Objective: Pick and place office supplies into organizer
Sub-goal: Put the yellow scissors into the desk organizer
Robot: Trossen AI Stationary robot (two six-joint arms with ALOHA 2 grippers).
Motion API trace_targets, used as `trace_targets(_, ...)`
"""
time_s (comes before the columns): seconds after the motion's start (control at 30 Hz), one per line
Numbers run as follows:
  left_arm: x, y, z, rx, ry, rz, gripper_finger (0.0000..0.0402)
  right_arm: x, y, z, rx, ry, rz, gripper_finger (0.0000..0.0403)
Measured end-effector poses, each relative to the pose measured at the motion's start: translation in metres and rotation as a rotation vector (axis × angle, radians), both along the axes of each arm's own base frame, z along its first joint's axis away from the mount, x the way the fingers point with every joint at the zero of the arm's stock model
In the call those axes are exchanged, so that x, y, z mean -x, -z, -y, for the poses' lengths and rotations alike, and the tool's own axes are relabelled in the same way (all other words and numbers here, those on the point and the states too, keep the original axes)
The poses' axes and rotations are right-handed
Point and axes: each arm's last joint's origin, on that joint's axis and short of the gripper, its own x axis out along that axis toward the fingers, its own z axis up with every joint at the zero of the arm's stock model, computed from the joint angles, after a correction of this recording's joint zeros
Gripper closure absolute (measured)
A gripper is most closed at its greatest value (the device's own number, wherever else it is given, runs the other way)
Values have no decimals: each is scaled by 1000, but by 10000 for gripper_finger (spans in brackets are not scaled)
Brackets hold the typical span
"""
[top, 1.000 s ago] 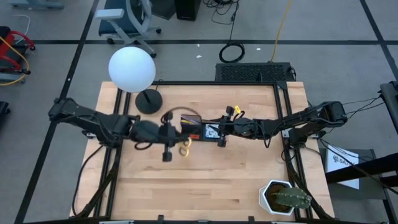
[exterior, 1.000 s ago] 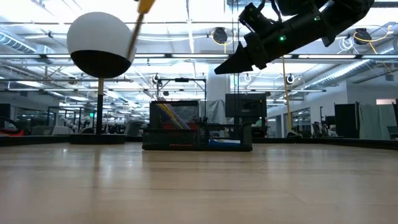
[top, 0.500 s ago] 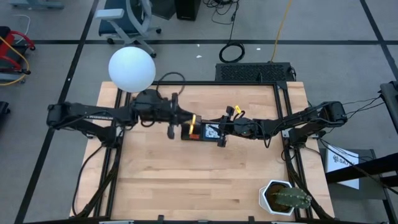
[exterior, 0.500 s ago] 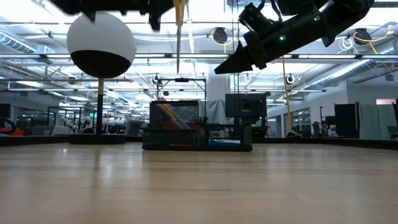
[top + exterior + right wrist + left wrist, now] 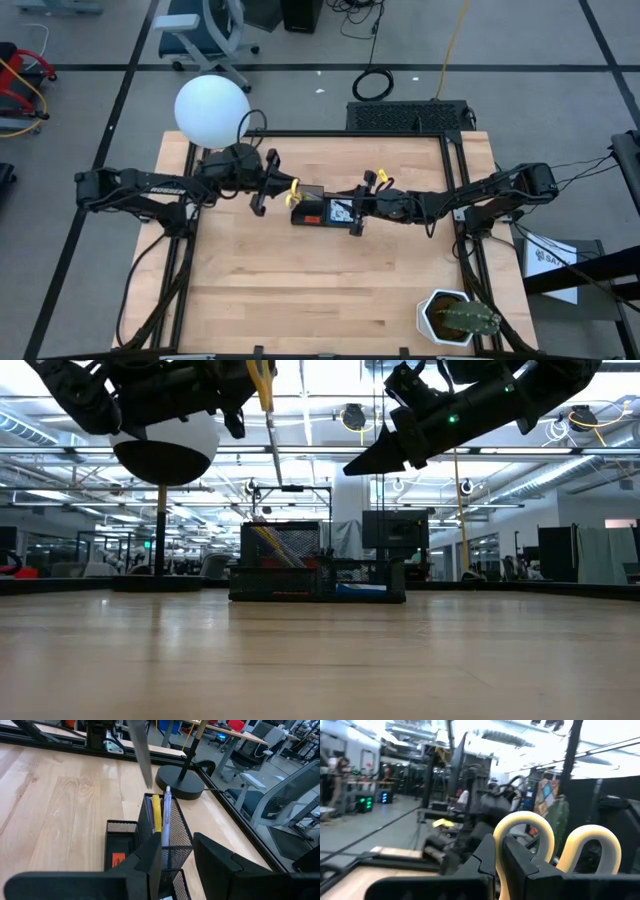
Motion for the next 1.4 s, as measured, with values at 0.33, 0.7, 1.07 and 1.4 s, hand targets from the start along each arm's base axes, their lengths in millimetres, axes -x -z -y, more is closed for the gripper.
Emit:
trace_targets(0.33,4,4,-17,13,-66,-40,388,0,-1,0,-1,1,15,298)
trace_targets(0.7,-8,20,-27,41,-80,-56,388,0,-1,0,0,2,16,298)
trace_targets(1.07,-41,27,-38,69,-10,-102,389,0,-1,1,0,4,15,298)
trace_targets(1.4,-46,32,-44,94,-10,-125,376,0,0,1,1,3,4,298)
